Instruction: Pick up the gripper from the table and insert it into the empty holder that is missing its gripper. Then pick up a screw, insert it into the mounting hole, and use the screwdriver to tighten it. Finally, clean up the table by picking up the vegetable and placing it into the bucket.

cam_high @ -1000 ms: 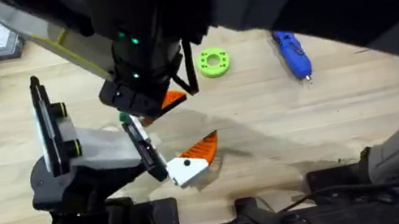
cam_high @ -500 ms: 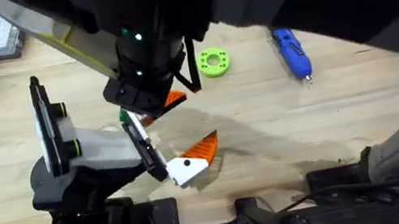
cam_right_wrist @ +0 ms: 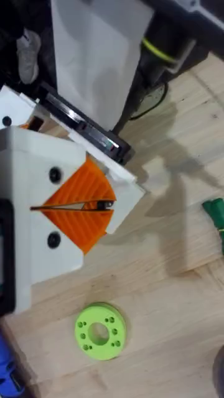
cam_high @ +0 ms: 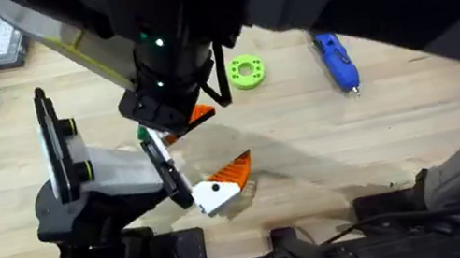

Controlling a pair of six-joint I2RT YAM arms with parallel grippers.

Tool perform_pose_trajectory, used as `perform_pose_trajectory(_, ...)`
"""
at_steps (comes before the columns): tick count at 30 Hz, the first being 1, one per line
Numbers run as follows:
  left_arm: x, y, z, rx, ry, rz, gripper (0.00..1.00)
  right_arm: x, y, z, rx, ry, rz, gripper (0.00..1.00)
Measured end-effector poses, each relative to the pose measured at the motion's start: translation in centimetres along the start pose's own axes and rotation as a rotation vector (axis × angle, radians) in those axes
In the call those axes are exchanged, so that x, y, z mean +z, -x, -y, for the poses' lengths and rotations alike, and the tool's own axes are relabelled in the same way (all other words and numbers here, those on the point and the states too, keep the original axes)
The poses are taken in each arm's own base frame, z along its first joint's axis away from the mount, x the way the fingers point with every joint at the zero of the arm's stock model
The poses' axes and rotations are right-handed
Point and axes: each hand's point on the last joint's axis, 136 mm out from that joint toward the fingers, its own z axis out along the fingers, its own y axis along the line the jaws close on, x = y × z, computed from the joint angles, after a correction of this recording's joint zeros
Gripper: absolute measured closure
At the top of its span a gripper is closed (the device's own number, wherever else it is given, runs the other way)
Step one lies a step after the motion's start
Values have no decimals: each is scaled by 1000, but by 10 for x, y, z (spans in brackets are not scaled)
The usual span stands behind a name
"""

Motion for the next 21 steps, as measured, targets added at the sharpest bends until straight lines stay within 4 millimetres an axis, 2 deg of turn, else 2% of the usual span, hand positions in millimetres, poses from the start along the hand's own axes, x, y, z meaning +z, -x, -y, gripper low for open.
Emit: perform_pose_trajectory(21,0,0,0,0,0,0,14,0,0,-4,22,26,0,991)
